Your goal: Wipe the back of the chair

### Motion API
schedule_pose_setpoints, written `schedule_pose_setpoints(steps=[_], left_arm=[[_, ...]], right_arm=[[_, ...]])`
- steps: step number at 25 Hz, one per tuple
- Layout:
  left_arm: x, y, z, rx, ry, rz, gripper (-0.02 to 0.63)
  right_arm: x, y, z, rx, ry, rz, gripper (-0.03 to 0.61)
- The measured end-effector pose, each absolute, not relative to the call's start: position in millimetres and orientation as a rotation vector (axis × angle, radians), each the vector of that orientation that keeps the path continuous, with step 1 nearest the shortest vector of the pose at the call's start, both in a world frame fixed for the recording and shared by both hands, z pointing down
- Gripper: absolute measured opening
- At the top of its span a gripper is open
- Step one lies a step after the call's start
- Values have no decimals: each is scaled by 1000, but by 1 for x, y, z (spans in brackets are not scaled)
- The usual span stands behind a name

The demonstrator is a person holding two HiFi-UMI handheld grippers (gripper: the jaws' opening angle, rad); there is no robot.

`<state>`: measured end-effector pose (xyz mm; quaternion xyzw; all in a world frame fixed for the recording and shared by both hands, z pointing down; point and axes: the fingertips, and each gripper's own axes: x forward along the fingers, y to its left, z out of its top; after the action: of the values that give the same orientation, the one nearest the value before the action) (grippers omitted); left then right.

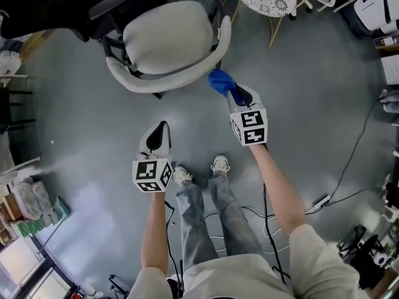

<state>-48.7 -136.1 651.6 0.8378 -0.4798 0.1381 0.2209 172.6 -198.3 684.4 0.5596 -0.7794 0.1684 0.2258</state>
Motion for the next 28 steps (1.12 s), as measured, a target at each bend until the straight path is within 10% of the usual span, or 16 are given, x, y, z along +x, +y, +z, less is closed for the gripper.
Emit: schedule_pose_setpoints(steps=[28], left_arm=[[-204, -114, 665, 2170, -1494, 391, 2]], right_arm=[[-77, -210, 732, 1241, -2298, 562, 80]])
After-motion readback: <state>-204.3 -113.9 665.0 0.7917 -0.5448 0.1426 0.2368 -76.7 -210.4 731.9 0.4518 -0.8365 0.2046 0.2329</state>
